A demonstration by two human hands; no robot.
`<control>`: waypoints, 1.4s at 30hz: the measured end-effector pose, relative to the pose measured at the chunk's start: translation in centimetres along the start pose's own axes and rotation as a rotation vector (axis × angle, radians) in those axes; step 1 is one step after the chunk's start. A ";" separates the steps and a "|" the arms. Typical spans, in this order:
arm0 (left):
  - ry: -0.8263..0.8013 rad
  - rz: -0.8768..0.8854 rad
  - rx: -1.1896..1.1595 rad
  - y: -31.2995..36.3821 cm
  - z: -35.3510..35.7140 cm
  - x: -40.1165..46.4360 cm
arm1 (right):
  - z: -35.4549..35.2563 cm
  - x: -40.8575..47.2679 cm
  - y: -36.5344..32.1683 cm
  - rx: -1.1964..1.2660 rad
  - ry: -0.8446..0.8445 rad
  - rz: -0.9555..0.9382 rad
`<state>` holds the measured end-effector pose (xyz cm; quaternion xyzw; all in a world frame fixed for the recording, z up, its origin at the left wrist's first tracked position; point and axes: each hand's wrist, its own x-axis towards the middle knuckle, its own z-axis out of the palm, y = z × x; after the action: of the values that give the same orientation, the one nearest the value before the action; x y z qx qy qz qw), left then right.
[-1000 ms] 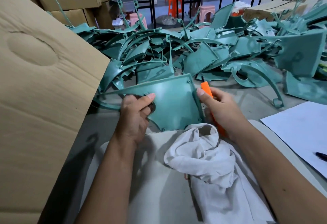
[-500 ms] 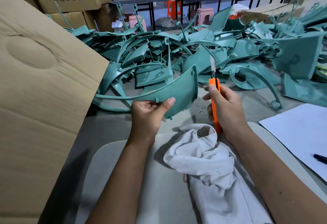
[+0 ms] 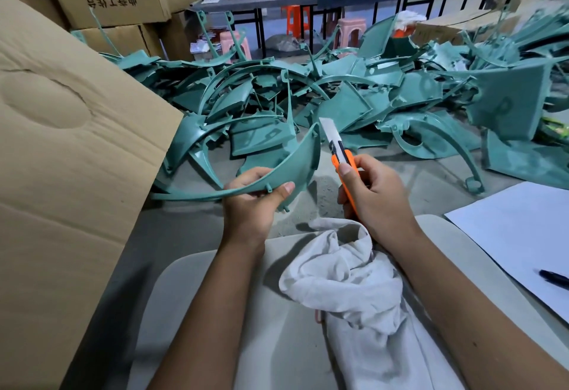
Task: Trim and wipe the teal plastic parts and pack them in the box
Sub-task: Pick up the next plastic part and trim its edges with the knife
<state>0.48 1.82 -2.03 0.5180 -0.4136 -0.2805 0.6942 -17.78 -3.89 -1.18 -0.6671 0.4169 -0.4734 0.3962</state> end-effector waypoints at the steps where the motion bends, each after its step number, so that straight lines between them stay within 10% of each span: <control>1: -0.038 0.002 0.022 0.1 -0.1 0.0 | 0.1 -0.1 0.0 -0.030 -0.008 -0.006; 7: -0.178 0.055 0.045 0.4 0.1 -0.3 | -0.3 0.4 0.2 -0.270 -0.056 0.182; 14: -0.208 0.126 0.113 0.2 0.1 -0.5 | -0.1 -0.6 -1.3 0.214 0.057 -0.016; 22: -0.218 0.124 0.153 0.0 0.0 -0.2 | 0.3 0.2 0.2 -0.327 -0.028 0.145; 27: -0.237 0.157 0.169 0.3 0.3 -0.4 | 0.0 -0.3 -0.5 -0.395 0.253 -0.315; 33: -0.226 0.155 0.156 0.6 0.6 -0.7 | 0.2 -0.5 -1.1 -0.475 0.147 -0.567; 42: -0.208 0.070 0.183 0.9 -0.4 0.0 | -0.3 -0.2 0.1 -0.511 0.239 -0.378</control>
<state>0.81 2.31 -1.20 0.5325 -0.5248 -0.2694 0.6069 -18.15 -3.83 -1.28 -0.7501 0.4347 -0.4935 0.0698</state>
